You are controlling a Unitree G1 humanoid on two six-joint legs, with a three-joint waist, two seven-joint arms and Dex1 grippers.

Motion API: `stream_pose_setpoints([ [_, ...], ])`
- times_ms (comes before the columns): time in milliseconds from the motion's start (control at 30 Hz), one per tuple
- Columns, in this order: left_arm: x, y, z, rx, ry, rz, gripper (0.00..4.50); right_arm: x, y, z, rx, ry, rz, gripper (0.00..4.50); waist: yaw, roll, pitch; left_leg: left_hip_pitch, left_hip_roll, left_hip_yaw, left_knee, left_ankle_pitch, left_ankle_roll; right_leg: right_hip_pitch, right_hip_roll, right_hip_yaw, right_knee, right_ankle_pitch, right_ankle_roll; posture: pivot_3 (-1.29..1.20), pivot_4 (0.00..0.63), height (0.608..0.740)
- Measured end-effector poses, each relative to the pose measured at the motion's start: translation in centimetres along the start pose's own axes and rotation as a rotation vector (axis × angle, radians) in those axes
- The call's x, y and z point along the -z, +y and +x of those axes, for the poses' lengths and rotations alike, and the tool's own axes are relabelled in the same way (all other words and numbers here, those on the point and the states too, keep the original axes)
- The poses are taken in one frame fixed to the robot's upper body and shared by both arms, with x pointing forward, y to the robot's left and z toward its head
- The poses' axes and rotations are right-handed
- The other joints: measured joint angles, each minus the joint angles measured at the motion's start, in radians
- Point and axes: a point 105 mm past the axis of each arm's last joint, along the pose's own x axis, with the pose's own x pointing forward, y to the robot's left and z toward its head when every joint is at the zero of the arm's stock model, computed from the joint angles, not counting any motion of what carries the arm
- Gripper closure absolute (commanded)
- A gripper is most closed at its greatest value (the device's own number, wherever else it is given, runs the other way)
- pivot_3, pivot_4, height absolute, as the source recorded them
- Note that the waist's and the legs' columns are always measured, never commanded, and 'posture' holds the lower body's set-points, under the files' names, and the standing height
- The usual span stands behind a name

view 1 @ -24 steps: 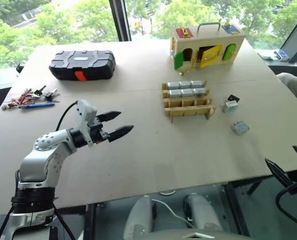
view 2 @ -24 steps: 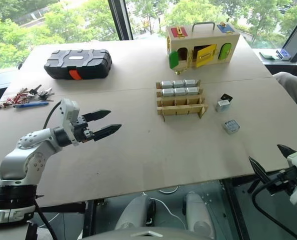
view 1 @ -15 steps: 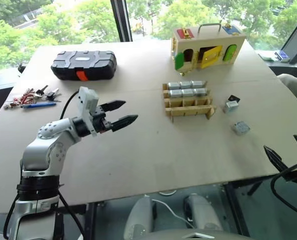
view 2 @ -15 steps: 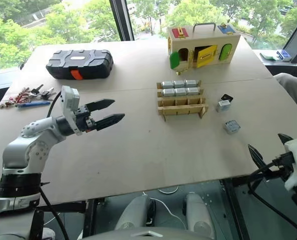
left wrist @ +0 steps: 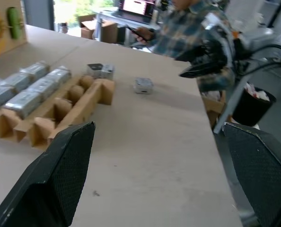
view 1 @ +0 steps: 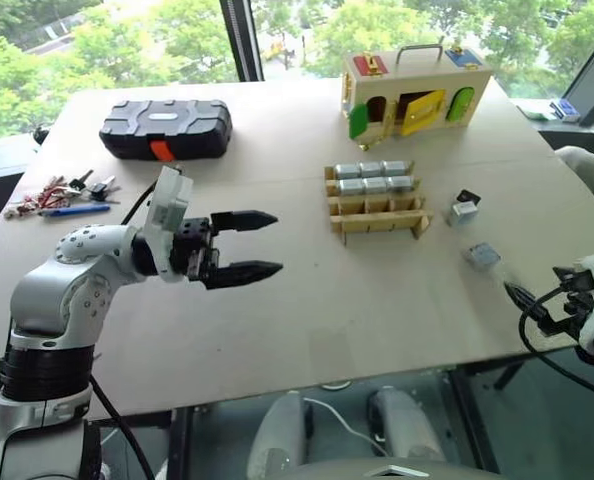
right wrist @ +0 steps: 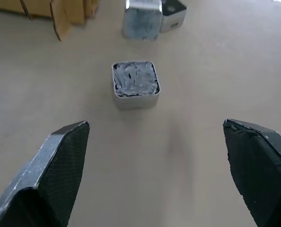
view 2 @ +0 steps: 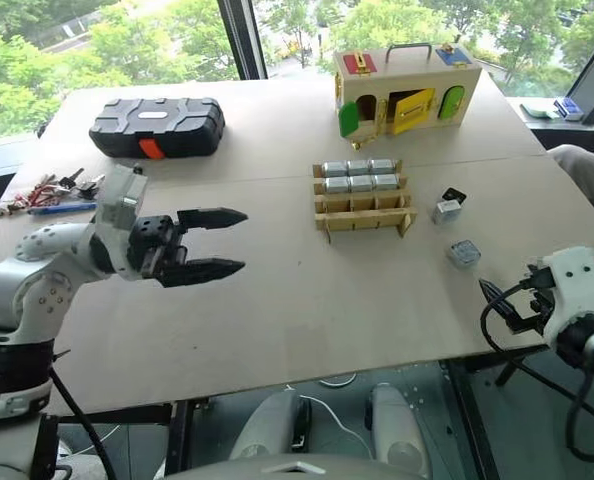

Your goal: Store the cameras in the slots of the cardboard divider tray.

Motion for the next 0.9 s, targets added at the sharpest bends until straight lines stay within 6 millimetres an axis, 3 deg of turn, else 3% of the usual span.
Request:
stream_pose_setpoints([
  [433,-0.7,-1.0,1.2,0.068,0.014,0.055,0.03,0.4,0.1,6.3,-0.052,0.032,0.033,0.00,-0.004,-0.001,0.000,-0.001,-0.001,0.000,0.000,0.000,0.000,-0.001,0.001,0.000,0.000,0.000,0.000,0.00,0.150,0.740],
  [633,-1.0,-1.3,1.4,0.077,0.013,0.074,0.03,-0.7,0.4,7.6,-0.081,0.002,0.037,0.00,-0.003,-0.001,0.000,-0.002,-0.001,0.000,-0.001,0.000,0.000,-0.002,0.001,0.000,0.000,0.001,0.001,0.00,0.150,0.740],
  [733,-1.1,-1.3,1.5,0.078,0.013,0.078,0.00,-0.5,0.7,7.8,-0.101,0.011,0.039,0.80,-0.002,-0.001,0.000,-0.002,-0.001,-0.001,-0.001,0.000,0.000,-0.002,0.001,0.000,0.000,0.001,0.001,0.00,0.150,0.740],
  [867,-1.2,-1.3,1.5,0.073,0.015,0.081,0.00,-0.2,0.8,7.9,-0.111,0.022,0.046,2.63,-0.003,-0.001,0.000,-0.002,-0.001,-0.001,-0.001,0.000,0.000,-0.002,0.001,0.000,0.000,0.001,0.001,0.00,0.150,0.740],
  [900,-1.3,-1.3,1.5,0.076,0.015,0.084,0.00,-0.2,0.9,7.8,-0.113,0.024,0.047,2.62,-0.003,-0.001,0.000,-0.002,-0.001,-0.001,-0.001,0.000,0.000,-0.002,0.001,0.000,0.000,0.001,0.001,0.00,0.150,0.740],
])
